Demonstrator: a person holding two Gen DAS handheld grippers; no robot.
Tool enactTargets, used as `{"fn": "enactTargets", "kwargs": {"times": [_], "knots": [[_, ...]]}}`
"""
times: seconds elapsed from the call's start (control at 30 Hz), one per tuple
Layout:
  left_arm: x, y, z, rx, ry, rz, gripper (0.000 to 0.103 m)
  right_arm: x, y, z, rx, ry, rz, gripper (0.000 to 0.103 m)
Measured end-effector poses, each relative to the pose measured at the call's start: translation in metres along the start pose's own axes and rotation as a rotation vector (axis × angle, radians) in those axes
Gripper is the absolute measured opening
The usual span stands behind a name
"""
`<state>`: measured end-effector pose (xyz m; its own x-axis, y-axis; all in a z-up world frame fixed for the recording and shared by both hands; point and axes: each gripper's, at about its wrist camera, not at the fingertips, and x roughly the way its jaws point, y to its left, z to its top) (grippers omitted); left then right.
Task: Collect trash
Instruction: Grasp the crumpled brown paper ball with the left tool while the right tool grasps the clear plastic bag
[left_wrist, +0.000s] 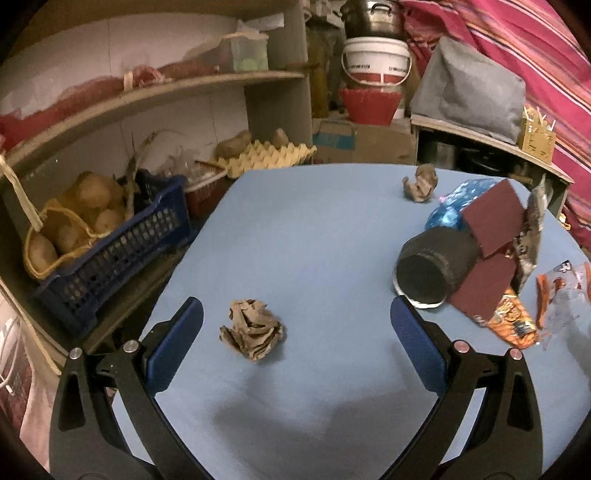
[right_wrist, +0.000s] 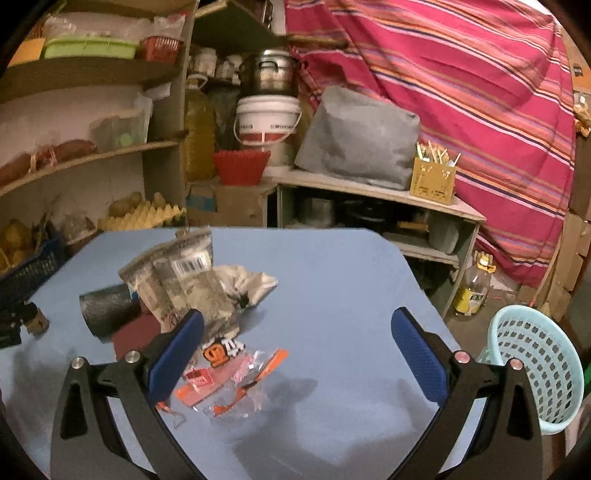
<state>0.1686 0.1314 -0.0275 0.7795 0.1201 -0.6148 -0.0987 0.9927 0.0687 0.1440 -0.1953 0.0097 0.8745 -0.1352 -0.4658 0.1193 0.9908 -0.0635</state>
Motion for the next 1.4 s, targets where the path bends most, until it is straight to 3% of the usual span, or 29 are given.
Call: {"fn": "enactTargets", "kwargs": {"times": [0.17, 0.57, 0.63, 0.8, 0.97, 1.2, 1.4], "knots": [[0.017, 0.012, -0.002, 0.0, 0.026, 0.025, 0.098, 0.012, 0.005, -0.008, -0.019, 0.104, -0.003, 0.099], [0.06, 0.037, -0.004, -0.102, 0.168, -0.026, 0.098, 0.01, -0.009, -0.003, 0.023, 0.088, -0.039, 0.099], [0.062, 0.039, -0.003, -0.113, 0.168, -0.039, 0.093, 0.01, -0.011, -0.003, 0.027, 0.086, -0.043, 0.099], [0.071, 0.033, -0.004, -0.094, 0.209, -0.063, 0.063, 0.012, -0.014, -0.004, 0.023, 0.082, -0.059, 0.099], [0.069, 0.028, -0.004, -0.071, 0.197, -0.066, 0.042, 0.011, -0.016, -0.004, 0.039, 0.082, -0.049, 0.099], [0.064, 0.028, -0.004, -0.081, 0.172, -0.068, 0.04, 0.011, -0.013, -0.003, 0.059, 0.071, -0.001, 0.099], [0.055, 0.023, -0.003, -0.082, 0.149, -0.071, 0.04, 0.04, -0.007, -0.019, 0.102, 0.189, 0.074, 0.099]]}}
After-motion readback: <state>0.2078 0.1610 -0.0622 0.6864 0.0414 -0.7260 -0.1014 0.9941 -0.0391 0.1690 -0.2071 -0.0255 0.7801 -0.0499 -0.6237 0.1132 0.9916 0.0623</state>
